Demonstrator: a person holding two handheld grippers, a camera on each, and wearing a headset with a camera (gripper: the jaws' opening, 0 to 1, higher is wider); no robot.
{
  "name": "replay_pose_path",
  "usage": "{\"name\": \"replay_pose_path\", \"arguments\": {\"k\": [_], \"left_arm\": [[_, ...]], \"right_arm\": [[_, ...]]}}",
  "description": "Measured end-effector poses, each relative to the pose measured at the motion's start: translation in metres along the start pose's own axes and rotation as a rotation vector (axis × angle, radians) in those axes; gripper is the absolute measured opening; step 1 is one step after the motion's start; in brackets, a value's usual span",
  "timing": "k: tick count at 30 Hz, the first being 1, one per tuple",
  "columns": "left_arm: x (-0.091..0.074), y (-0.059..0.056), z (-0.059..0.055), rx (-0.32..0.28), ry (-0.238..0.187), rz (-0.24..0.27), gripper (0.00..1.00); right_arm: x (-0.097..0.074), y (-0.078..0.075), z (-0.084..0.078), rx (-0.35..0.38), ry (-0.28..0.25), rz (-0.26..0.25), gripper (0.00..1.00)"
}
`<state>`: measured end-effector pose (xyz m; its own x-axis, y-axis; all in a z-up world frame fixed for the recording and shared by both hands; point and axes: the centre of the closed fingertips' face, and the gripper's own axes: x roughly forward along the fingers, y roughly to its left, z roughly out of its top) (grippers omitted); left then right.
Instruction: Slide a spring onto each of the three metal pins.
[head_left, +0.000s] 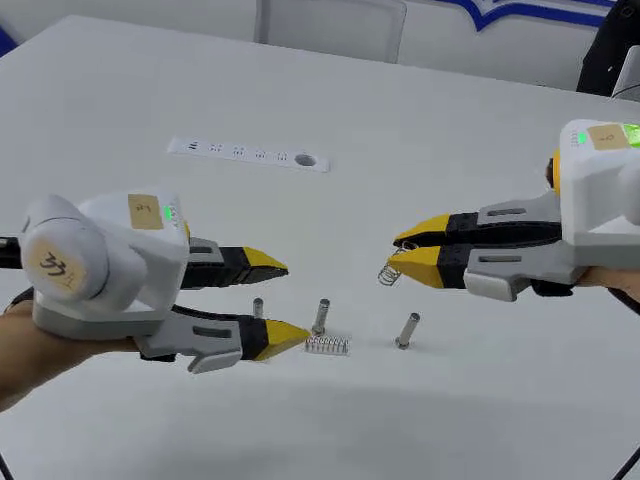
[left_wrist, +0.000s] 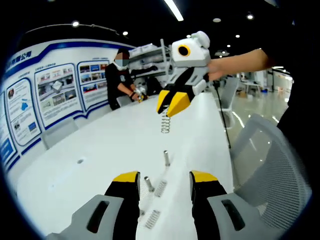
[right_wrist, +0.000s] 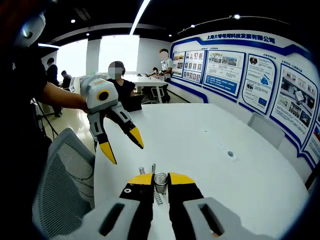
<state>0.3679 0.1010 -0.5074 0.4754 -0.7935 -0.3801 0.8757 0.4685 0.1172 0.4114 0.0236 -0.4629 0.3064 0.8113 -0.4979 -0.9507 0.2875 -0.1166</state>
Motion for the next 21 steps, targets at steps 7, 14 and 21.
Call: {"name": "replay_pose_path", "arguments": {"k": [7,14,21], "left_arm": [[-0.025,0.015,-0.029,-0.056,0.051,0.073,0.47],[-0.046,0.031,-0.035,-0.091,0.026,0.146,0.58],[-0.051,0.039,-0.040,-0.101,0.046,0.183,0.69]], "right_arm": [[0.000,-0.022,-0.029,0.044,0.056,-0.061,0.11],[0.005,-0.029,-0.054,0.075,0.106,-0.088,0.11],[0.009,-0.041,-0.074,0.175,0.114,-0.133,0.11]]}}
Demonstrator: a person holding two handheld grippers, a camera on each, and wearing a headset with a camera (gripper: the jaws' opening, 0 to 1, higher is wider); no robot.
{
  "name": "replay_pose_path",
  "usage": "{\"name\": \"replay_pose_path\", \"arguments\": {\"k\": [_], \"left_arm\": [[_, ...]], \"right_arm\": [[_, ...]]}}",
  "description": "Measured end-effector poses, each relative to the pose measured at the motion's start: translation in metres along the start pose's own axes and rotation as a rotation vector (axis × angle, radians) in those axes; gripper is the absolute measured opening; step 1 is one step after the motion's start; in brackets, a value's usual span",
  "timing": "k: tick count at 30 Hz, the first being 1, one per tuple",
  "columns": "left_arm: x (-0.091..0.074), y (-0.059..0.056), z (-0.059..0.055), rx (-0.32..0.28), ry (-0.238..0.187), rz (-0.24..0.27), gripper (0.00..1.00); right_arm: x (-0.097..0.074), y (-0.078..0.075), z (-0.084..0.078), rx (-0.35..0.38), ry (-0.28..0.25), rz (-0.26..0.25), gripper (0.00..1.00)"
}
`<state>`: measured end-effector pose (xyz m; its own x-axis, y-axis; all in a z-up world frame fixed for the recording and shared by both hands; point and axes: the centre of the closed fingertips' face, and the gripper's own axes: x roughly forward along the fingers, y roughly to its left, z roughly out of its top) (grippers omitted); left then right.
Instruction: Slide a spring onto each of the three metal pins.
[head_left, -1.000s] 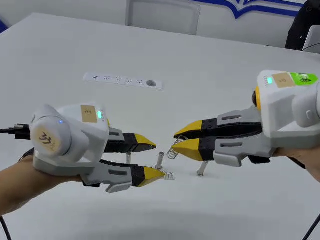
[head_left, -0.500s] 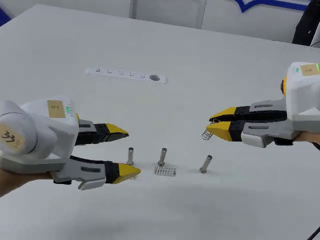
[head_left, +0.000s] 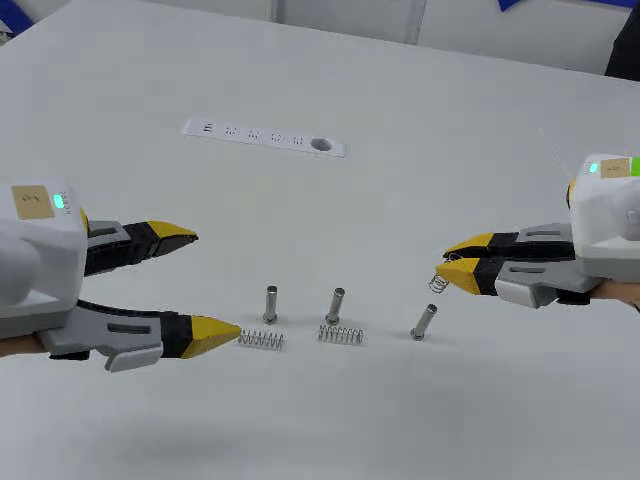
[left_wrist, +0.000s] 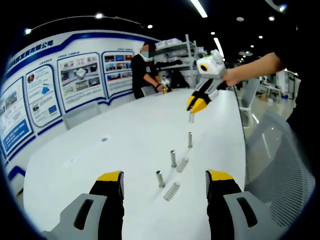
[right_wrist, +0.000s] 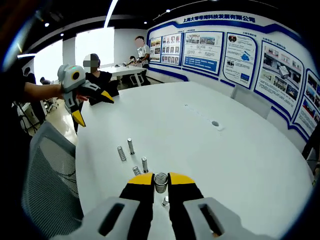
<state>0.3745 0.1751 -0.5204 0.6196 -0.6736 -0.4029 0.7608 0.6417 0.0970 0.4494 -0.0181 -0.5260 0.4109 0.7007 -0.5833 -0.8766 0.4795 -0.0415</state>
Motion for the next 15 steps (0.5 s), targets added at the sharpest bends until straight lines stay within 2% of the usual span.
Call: {"name": "replay_pose_path", "arguments": {"k": [4,9,11,15], "left_arm": [[0.001,-0.001,-0.005,0.000,0.025,-0.008,0.72],[0.004,-0.004,-0.010,-0.003,0.051,-0.014,0.79],[0.005,-0.004,-0.012,-0.018,0.058,-0.015,0.82],[0.006,-0.005,-0.017,-0.031,0.076,-0.013,0.88]], "right_arm": [[0.003,-0.006,-0.009,0.037,0.015,-0.014,0.11],[0.009,-0.006,-0.019,0.024,0.047,-0.022,0.11],[0.011,-0.007,-0.024,-0.009,0.069,-0.024,0.11],[0.015,-0.009,-0.030,0.012,0.081,-0.030,0.11]]}}
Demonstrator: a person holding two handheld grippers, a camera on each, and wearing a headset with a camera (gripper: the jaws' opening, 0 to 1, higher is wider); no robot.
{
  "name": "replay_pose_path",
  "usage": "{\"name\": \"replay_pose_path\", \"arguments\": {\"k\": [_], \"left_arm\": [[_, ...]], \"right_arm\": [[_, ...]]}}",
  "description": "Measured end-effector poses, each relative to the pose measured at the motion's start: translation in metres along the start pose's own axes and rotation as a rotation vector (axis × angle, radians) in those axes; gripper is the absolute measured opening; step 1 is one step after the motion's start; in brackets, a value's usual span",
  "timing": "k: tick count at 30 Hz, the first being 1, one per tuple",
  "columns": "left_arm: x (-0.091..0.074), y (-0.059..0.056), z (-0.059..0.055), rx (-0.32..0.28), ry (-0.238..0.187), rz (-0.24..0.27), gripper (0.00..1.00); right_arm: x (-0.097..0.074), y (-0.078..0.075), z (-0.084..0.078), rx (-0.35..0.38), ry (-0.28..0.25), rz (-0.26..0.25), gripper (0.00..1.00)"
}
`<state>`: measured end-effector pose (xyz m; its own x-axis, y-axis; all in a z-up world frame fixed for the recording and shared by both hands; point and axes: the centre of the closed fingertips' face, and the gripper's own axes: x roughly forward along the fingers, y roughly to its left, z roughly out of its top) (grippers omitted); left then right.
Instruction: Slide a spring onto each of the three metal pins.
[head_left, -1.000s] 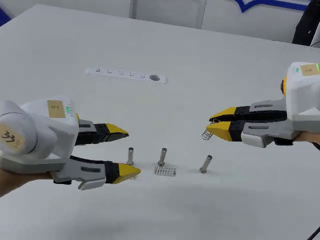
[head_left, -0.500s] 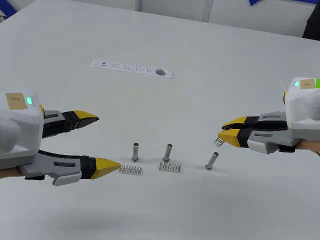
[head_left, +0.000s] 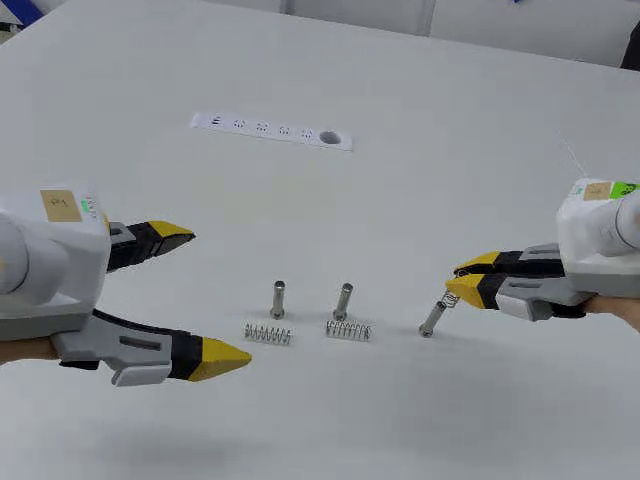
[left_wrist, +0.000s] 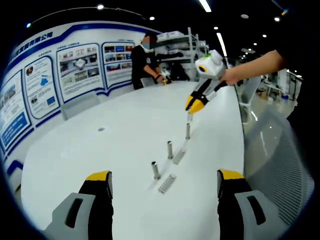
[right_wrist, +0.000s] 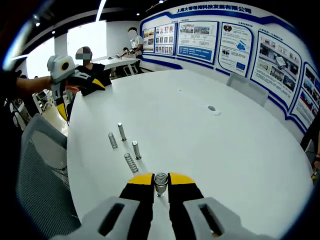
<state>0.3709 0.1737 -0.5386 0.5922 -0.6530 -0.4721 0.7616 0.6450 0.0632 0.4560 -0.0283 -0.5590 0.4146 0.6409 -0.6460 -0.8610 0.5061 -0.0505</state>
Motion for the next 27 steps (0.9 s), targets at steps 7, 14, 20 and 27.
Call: {"name": "replay_pose_path", "arguments": {"k": [7,14,20,27], "left_arm": [[-0.003,0.001,-0.006,-0.007,0.021,0.006,0.90],[-0.006,0.001,-0.007,-0.044,0.011,0.008,0.93],[-0.008,-0.002,-0.012,-0.046,0.030,0.004,0.96],[-0.010,0.000,-0.014,-0.053,0.036,0.012,0.96]], "right_arm": [[0.004,-0.001,0.000,-0.006,0.001,-0.002,0.11],[0.013,0.002,-0.006,0.010,0.015,0.003,0.11],[0.021,0.000,-0.016,0.020,0.038,-0.005,0.11],[0.030,0.001,-0.030,0.022,0.065,-0.004,0.11]]}}
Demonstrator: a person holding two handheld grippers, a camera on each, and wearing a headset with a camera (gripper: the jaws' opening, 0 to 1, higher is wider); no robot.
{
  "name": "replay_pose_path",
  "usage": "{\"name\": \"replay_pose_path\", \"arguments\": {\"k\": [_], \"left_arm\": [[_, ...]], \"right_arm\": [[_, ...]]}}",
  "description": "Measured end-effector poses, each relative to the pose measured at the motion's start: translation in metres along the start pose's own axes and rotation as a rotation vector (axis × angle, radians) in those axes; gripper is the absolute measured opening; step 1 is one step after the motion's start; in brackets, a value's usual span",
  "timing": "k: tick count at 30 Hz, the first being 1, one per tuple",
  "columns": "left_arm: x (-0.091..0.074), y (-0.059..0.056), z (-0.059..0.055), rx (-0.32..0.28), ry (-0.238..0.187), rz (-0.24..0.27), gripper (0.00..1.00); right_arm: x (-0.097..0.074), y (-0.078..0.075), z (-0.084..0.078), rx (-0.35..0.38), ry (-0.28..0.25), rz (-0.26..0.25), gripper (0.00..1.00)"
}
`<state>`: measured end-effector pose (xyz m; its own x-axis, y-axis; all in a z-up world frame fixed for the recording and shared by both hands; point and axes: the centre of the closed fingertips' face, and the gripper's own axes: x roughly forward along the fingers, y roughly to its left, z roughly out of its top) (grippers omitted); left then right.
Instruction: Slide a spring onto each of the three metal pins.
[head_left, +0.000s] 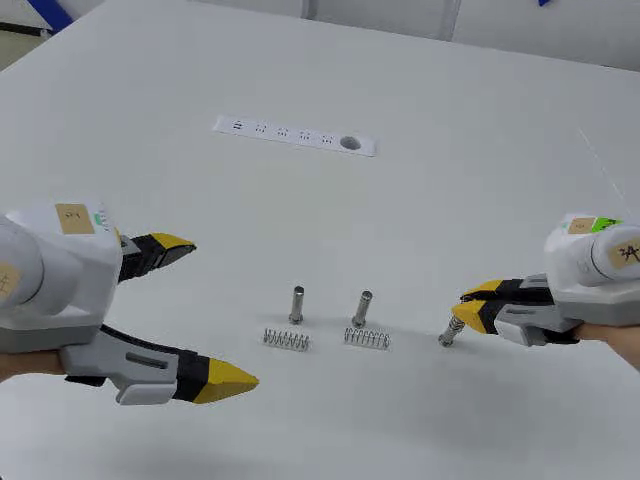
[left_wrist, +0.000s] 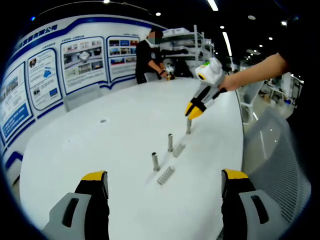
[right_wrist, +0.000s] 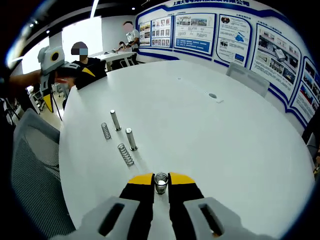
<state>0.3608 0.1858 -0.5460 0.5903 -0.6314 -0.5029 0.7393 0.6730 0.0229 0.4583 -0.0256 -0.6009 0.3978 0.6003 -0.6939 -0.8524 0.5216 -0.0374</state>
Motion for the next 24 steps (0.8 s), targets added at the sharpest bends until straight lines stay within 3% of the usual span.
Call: {"name": "replay_pose_path", "arguments": {"k": [12,24], "left_arm": [[-0.002,0.002,-0.005,-0.033,0.011,0.008,0.99],[0.002,0.000,-0.007,-0.032,0.027,-0.001,0.98]], "right_arm": [[0.016,0.001,-0.017,-0.025,0.043,0.000,0.11],[0.022,0.002,-0.015,-0.003,0.035,-0.003,0.11]]}}
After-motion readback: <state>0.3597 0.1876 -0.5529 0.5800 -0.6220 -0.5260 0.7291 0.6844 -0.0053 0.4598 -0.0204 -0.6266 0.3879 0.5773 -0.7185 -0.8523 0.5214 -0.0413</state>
